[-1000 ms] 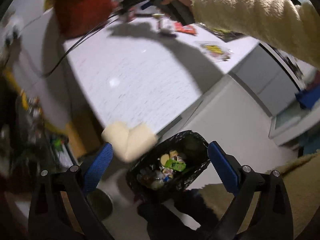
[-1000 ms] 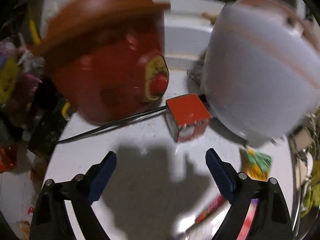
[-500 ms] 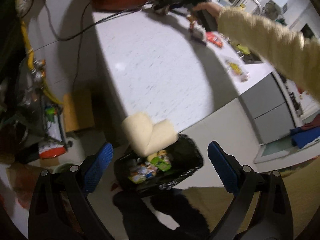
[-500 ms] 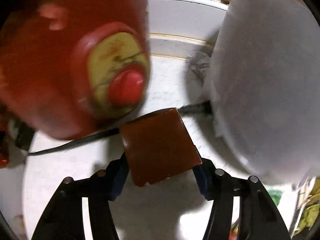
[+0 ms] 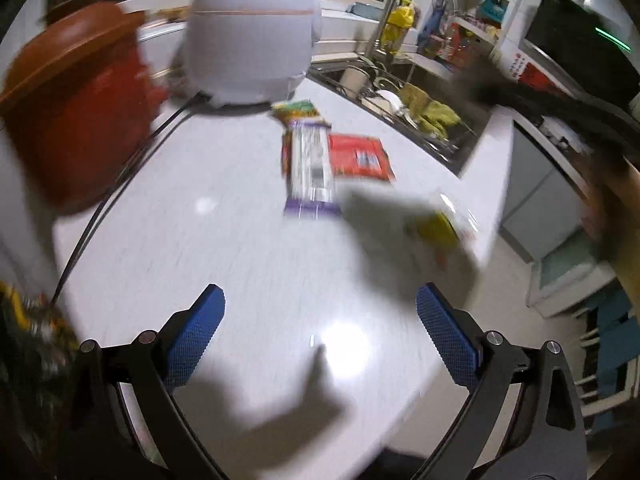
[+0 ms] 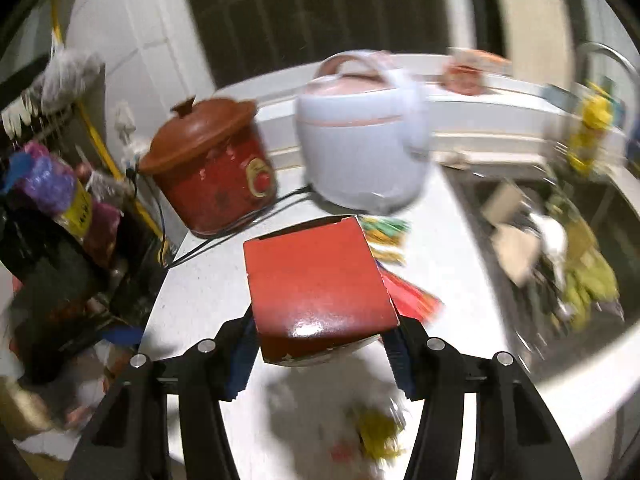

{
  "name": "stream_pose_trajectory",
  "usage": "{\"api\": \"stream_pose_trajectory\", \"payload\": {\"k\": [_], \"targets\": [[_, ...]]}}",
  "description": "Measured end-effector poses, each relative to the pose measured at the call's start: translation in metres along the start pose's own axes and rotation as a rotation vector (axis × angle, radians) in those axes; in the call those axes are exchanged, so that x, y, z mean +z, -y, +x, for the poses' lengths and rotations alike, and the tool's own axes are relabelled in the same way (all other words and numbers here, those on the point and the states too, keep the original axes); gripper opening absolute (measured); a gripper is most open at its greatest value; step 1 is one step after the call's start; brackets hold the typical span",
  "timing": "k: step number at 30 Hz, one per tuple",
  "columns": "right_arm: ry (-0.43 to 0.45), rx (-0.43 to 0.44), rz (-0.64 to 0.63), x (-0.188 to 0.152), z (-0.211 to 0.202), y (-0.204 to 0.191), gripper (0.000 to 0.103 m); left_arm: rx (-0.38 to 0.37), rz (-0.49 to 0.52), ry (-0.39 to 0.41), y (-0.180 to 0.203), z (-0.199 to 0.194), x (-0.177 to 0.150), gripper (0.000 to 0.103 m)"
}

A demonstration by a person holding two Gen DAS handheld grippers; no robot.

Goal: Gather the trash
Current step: 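Grasp the white wrapped bar with the left tool while the right holds the red box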

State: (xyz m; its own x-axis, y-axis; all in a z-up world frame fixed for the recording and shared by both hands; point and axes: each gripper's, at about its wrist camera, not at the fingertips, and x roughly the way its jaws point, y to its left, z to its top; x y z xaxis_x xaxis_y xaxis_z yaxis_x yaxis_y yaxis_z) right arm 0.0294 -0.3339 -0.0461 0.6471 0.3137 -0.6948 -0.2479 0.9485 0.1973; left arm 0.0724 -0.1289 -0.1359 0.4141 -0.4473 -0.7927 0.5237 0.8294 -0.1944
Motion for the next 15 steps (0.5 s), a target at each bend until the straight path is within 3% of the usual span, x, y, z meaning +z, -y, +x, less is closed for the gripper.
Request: {"api": "stream_pose_trajectory", "payload": {"k": [5,8,11,15], "targets": [[0.056,-0.027,0.139,-0.055,-0.048,0.031,0.055,0.095,-0.052,-0.046,-0.007,0.086,0.067,0.094],[0.055,-0.045,0.190,-0.078,-0.052,0.044,0.054,0.160,-0.062,-0.052,-0.008,0.111,0.085,0.094],[0.042,-0.047,0.236,-0.094,-0.048,0.051,0.053,0.215,-0.005,-0.078,-0.001,0.135,0.100,0.094],[0.039,-0.036,0.272,-0.107,-0.042,0.053,0.051,0.224,-0.001,-0.141,-0.003,0.161,0.106,0.094]]}}
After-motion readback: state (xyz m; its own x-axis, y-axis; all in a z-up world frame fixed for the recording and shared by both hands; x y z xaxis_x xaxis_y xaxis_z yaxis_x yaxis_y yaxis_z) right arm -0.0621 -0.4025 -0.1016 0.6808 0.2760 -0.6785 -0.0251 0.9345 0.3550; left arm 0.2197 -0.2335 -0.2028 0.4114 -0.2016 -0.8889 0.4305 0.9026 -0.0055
